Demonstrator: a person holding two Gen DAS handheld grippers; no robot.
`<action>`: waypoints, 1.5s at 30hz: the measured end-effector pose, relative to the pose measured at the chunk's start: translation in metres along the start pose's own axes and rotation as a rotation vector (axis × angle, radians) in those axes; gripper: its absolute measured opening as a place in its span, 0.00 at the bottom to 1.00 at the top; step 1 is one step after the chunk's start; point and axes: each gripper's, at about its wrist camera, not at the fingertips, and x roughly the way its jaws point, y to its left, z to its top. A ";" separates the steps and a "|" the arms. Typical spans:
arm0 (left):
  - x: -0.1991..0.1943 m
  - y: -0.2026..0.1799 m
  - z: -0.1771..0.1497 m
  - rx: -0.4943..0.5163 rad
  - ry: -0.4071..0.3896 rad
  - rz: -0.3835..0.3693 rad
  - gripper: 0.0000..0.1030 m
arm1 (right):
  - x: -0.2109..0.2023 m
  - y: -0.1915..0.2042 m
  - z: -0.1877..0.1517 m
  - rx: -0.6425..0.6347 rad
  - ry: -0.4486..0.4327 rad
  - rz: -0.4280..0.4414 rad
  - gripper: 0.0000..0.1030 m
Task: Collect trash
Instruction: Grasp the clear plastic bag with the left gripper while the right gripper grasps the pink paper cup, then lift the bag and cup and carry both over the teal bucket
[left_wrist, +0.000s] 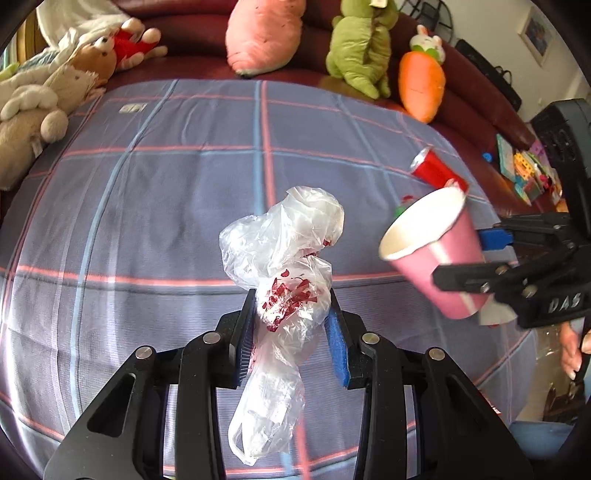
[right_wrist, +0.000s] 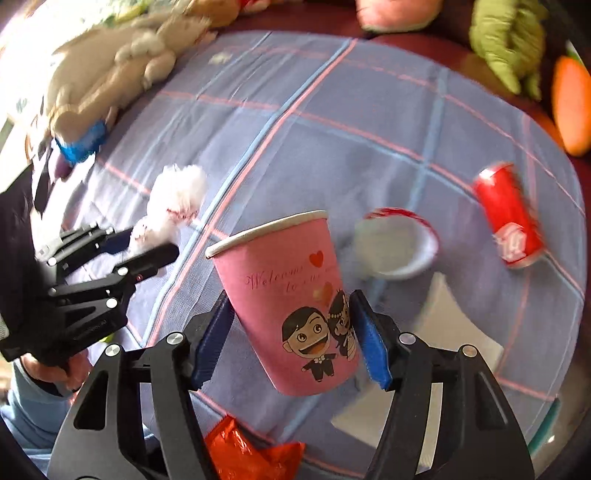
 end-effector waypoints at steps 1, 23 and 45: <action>-0.003 -0.008 0.002 0.010 -0.009 -0.007 0.35 | -0.007 -0.005 -0.003 0.014 -0.018 -0.008 0.60; 0.011 -0.247 -0.007 0.298 0.017 -0.260 0.35 | -0.122 -0.190 -0.199 0.552 -0.256 -0.140 0.60; 0.089 -0.471 -0.024 0.606 0.161 -0.331 0.35 | -0.172 -0.353 -0.360 0.895 -0.366 -0.210 0.61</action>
